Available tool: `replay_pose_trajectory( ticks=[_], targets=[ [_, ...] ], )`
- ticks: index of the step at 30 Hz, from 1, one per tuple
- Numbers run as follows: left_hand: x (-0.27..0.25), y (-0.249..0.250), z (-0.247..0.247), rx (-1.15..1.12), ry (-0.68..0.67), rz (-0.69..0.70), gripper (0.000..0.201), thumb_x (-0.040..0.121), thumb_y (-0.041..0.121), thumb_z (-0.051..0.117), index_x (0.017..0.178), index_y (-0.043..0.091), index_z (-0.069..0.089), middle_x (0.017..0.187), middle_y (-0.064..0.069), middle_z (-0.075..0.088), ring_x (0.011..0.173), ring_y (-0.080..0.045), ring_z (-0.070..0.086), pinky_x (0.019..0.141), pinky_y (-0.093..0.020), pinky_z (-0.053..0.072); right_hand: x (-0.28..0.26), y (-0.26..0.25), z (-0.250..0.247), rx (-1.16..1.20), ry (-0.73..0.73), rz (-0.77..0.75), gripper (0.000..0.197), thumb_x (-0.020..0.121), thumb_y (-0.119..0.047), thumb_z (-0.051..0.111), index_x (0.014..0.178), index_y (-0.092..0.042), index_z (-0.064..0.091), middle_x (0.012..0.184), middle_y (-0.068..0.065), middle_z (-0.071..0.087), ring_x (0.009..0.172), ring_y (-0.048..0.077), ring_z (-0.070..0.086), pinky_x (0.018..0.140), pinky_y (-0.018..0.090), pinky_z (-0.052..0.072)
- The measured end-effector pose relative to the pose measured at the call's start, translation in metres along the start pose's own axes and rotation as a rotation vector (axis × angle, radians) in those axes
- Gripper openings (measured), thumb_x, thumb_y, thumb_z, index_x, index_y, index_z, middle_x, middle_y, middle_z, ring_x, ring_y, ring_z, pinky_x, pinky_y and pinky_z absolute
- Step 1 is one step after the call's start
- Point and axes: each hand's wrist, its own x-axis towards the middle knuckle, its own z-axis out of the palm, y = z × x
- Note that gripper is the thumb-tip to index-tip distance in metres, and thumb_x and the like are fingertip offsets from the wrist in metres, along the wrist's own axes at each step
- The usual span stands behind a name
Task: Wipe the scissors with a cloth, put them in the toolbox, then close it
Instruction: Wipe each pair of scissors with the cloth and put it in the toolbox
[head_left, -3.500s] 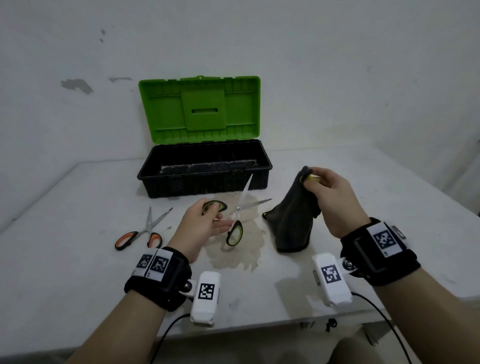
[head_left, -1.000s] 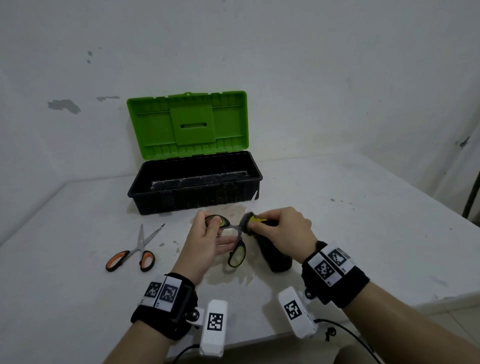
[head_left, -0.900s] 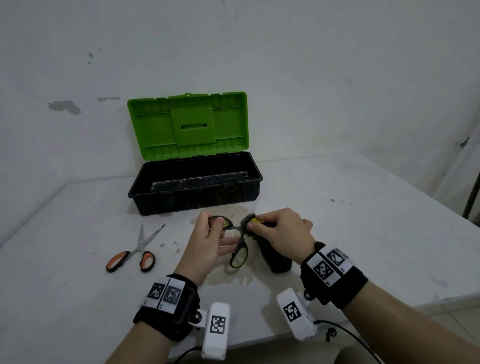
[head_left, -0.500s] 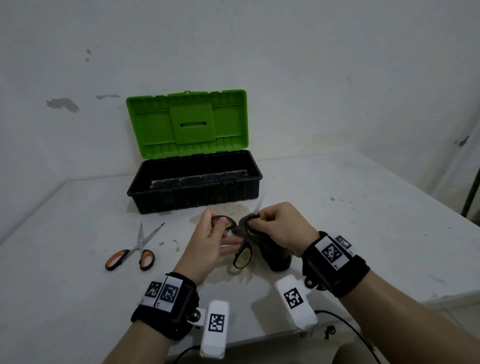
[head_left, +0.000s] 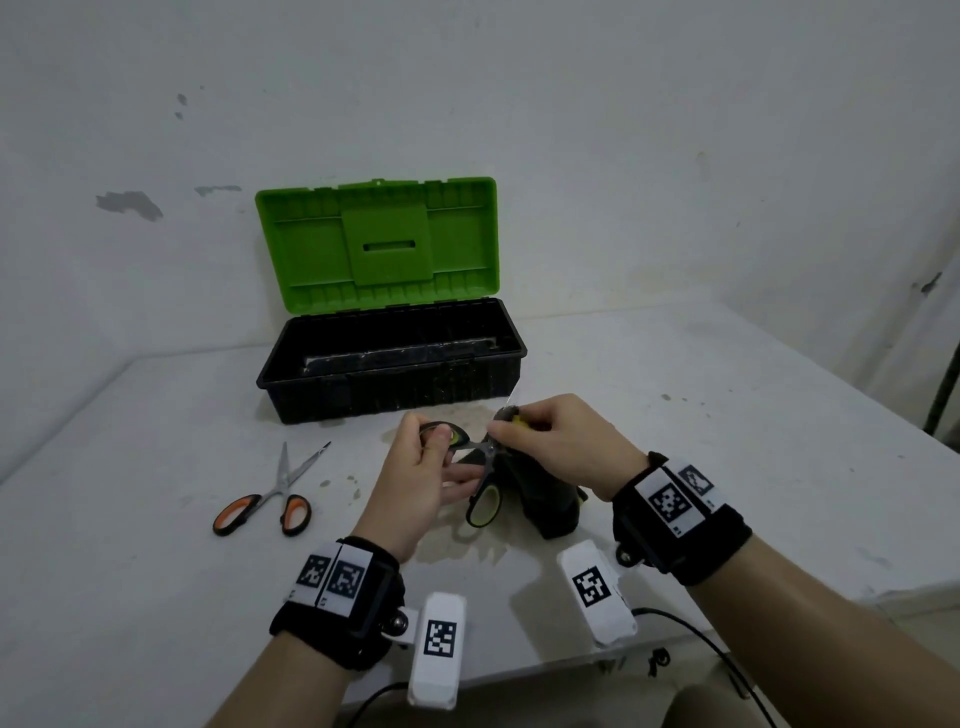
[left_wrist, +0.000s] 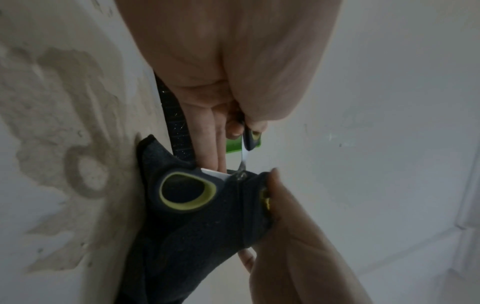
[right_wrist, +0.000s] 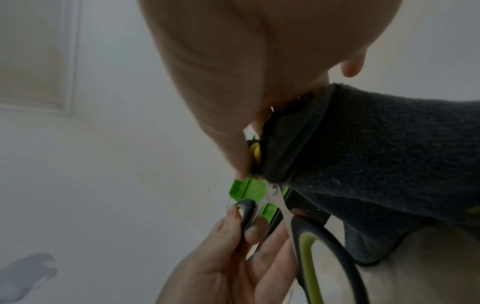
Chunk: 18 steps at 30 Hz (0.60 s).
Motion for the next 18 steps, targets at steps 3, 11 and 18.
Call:
replay_pose_trajectory(
  ticks=[3,11,18],
  targets=[
    [-0.002,0.001,0.001,0.041,-0.022,-0.007,0.018,0.108,0.021,0.037,0.109,0.005,0.044,0.093,-0.012,0.053,0.083,-0.029,0.076,0.067,-0.03,0.06,0.002,0.008,0.005,-0.114,0.058,0.004,0.042,0.065,-0.071,0.063,0.073,-0.031,0.071,0.052,-0.013,0.057,0.062,0.014,0.057,0.078,0.04,0.05],
    [-0.005,-0.002,-0.002,0.054,-0.066,-0.072,0.016,0.108,0.021,0.037,0.107,0.008,0.046,0.092,-0.015,0.049,0.085,-0.029,0.076,0.073,-0.037,0.062,0.002,0.007,-0.002,0.37,-0.081,0.142,0.02,0.082,-0.02,0.079,0.085,-0.001,0.075,0.064,0.001,0.068,0.056,0.011,0.064,0.053,0.019,0.05],
    [-0.005,-0.011,-0.004,0.066,-0.06,-0.121,0.016,0.107,0.022,0.039,0.099,0.012,0.049,0.092,-0.012,0.054,0.083,-0.03,0.076,0.075,-0.044,0.062,0.014,0.018,-0.016,0.657,0.042,0.199,0.039,0.083,-0.02,0.076,0.103,0.012,0.067,0.087,0.014,0.07,0.075,0.02,0.066,0.066,0.024,0.055]
  ],
)
